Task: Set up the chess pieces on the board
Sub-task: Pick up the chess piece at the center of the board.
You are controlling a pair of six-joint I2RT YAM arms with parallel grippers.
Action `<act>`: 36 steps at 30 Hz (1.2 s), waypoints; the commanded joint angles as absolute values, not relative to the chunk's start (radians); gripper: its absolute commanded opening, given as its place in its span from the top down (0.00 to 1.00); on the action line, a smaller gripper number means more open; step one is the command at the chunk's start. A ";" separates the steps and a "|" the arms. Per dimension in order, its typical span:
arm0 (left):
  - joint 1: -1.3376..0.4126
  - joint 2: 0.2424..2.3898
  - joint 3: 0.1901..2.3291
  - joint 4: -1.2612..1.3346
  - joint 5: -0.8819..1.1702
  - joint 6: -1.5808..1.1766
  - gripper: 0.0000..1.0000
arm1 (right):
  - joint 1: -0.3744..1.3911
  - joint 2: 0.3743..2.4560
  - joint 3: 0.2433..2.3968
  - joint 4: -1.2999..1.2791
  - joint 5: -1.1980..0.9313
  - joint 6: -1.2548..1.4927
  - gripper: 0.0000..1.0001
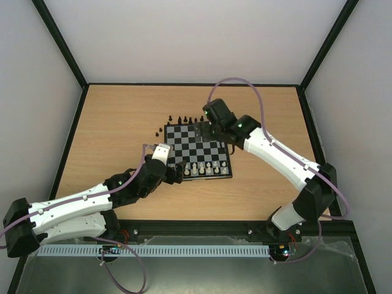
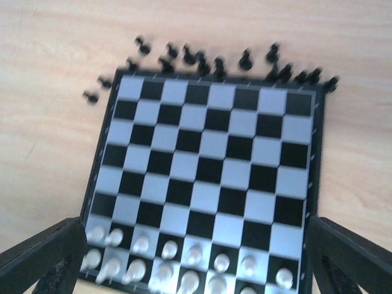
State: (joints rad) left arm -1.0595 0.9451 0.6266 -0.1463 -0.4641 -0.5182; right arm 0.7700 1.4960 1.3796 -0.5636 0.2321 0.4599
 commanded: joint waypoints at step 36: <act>-1.048 0.922 0.613 -0.147 -0.520 -0.534 0.01 | 0.293 2.008 1.762 -0.522 0.008 0.447 0.18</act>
